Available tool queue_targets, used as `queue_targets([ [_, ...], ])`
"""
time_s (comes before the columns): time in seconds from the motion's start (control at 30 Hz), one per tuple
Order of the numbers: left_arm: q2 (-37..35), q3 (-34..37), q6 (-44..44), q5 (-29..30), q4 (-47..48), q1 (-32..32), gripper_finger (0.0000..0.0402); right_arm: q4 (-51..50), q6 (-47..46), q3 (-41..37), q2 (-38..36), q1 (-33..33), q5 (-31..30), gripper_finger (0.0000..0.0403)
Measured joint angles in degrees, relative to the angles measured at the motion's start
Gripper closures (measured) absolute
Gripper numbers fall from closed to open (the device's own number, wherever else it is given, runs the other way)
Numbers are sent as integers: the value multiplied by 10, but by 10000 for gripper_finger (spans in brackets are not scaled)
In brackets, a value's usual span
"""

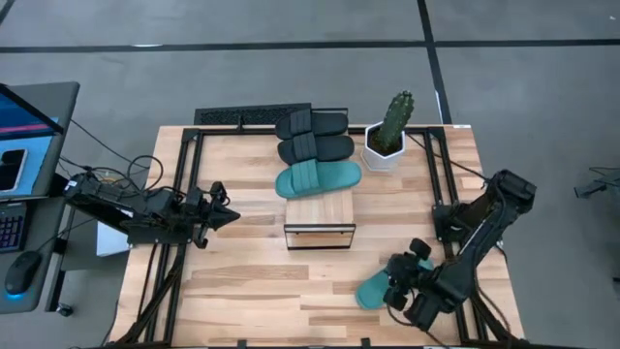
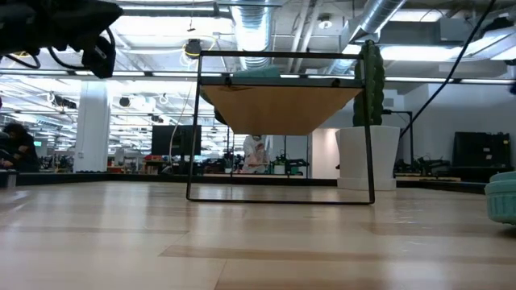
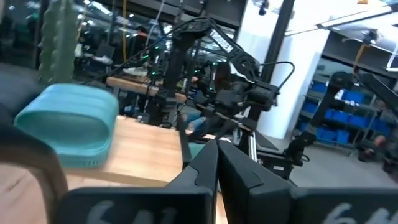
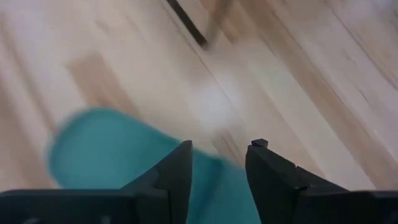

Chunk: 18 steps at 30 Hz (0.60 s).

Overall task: Pick and place slides into the shelf
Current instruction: Put the green slipper on the shelf

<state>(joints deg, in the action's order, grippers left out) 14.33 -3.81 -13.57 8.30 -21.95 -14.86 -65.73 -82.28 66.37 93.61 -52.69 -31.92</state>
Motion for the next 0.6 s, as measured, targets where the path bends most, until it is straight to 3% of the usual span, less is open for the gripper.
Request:
queue_targets([
  [0.43, -1, 0, 73, -47, -24, 0, 401, -240, -141, 109, -3, 18, 218, 285],
  [0.6, -1, 0, 85, -47, -24, 0, 401, -242, -160, 113, -2, 17, 279, 285],
])
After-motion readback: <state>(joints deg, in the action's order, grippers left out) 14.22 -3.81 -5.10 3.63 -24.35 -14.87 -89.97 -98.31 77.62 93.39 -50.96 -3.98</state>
